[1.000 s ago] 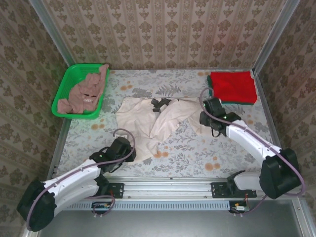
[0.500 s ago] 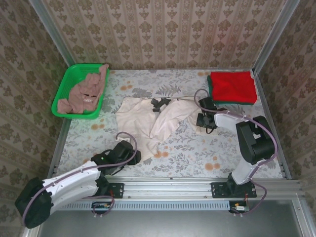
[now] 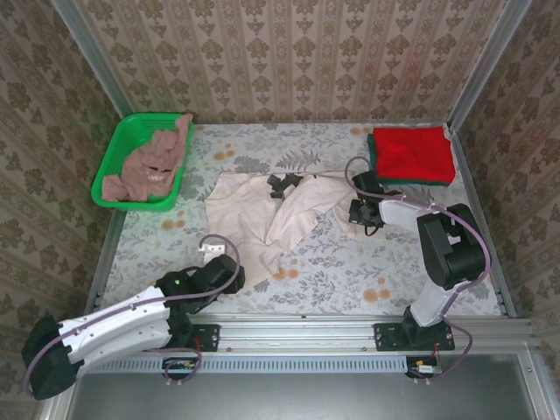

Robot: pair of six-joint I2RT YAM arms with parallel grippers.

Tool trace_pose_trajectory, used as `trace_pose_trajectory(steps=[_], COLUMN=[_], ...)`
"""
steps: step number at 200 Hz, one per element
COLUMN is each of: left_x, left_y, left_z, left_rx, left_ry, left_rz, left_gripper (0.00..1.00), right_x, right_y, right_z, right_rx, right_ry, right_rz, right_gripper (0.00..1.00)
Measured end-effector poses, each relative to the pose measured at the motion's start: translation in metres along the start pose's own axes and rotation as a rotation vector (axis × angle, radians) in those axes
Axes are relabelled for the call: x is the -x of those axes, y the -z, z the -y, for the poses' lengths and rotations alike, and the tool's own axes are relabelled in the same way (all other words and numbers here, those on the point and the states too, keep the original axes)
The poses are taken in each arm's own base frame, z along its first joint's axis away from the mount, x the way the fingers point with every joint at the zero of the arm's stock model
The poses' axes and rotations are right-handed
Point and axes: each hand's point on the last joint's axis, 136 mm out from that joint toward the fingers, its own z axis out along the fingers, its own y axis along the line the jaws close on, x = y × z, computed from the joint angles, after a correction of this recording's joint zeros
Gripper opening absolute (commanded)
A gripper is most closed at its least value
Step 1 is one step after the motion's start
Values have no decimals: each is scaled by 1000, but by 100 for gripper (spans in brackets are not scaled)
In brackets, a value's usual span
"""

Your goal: Fold and stack the t-shirts

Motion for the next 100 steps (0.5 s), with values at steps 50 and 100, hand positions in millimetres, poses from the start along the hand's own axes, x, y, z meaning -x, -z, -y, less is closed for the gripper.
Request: trace_pose_trajectory(steps=[50,100], left_x=[-11,-33], left_y=[-2,-13], left_z=[-13,-17], left_rx=[54,138], left_ry=[12,-65], left_rz=[-29,-115], left_gripper=[61,51], right_x=[13,39], right_y=[33,97], right_z=[-2,-4], right_rx=[37,120], right_ry=[-11,-38], right_rz=[66,221], right_gripper=[0,0])
